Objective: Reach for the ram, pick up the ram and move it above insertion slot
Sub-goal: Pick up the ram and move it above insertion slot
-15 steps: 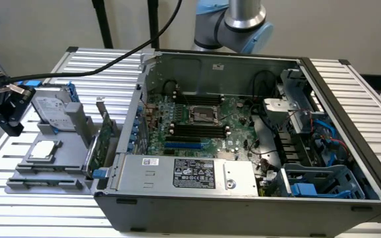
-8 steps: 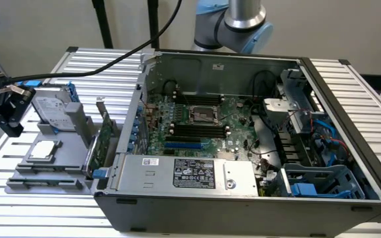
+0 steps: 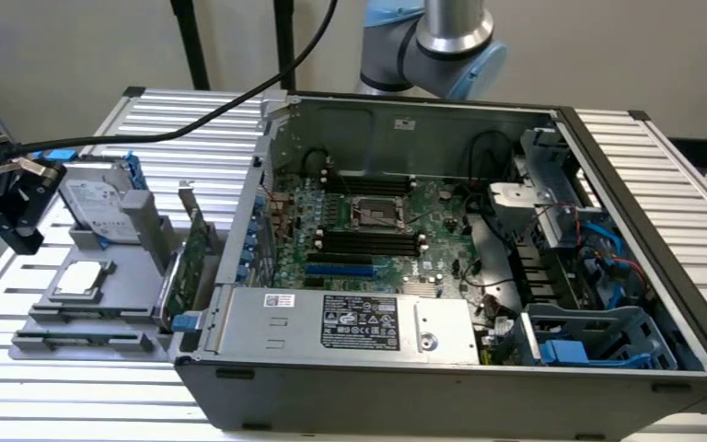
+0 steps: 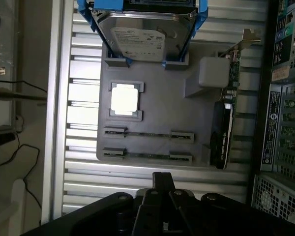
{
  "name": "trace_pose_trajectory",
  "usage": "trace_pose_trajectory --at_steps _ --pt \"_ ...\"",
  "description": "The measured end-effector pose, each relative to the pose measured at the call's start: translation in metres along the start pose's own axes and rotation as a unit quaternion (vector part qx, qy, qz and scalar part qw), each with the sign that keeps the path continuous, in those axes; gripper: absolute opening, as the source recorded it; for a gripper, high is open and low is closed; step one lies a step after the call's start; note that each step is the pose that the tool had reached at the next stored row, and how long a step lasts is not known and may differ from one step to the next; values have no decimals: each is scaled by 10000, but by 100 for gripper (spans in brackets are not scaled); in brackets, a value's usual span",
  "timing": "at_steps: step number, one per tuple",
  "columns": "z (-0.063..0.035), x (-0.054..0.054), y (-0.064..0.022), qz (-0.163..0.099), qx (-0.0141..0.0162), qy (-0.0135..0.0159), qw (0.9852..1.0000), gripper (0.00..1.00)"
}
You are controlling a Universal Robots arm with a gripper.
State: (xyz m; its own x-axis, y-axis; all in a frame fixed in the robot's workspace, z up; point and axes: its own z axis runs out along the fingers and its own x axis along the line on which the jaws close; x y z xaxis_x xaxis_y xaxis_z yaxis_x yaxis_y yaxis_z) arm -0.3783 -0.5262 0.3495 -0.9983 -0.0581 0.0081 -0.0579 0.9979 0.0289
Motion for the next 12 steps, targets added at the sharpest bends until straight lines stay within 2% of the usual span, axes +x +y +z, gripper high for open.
trace_pose_trajectory --at_steps 3,6,9,12 --pt "0 0 0 -23 1 1 10000 11" --pt "4 0 0 -273 2 8 9996 11" --pt "13 0 0 -550 5 16 9985 11" --pt "25 0 -1 -820 7 24 9966 11"
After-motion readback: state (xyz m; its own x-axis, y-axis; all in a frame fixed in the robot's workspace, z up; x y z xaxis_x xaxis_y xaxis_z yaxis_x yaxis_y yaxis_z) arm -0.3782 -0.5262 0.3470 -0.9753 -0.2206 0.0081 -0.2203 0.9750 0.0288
